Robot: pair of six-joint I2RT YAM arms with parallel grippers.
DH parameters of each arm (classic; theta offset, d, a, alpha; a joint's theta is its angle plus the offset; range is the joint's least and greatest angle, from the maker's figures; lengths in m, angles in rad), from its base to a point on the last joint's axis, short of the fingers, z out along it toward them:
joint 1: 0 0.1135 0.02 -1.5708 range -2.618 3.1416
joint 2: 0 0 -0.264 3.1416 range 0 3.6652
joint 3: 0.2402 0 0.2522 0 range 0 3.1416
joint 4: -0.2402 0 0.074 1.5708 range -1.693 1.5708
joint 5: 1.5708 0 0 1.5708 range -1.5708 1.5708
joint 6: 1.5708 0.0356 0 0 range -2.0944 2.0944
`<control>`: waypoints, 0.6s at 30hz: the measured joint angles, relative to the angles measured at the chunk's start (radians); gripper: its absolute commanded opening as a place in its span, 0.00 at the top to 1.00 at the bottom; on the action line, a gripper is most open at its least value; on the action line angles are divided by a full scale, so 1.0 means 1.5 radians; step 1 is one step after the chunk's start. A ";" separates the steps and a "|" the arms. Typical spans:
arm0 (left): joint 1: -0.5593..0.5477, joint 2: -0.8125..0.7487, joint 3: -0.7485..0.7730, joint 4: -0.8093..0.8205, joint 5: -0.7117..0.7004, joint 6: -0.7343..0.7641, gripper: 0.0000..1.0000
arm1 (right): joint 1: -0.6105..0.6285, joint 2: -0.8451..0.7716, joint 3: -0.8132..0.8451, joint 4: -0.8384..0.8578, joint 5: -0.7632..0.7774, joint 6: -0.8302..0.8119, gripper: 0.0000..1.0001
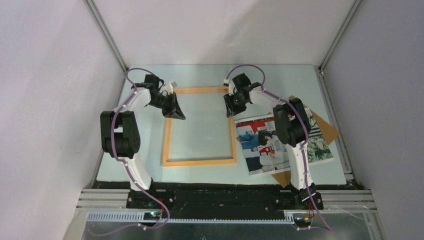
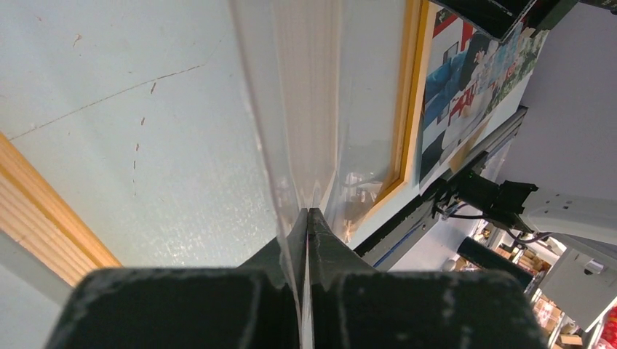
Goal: Put the photo into the frame
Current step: Place the photo frame item in the photo frame.
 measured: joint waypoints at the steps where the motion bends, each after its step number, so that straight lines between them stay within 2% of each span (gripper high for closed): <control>1: 0.000 0.001 0.000 0.001 0.000 0.000 0.96 | 0.000 0.000 0.000 0.000 0.000 0.001 0.60; 18: 0.000 0.005 -0.019 0.024 -0.011 0.003 0.95 | 0.006 0.007 0.004 -0.007 0.023 0.012 0.66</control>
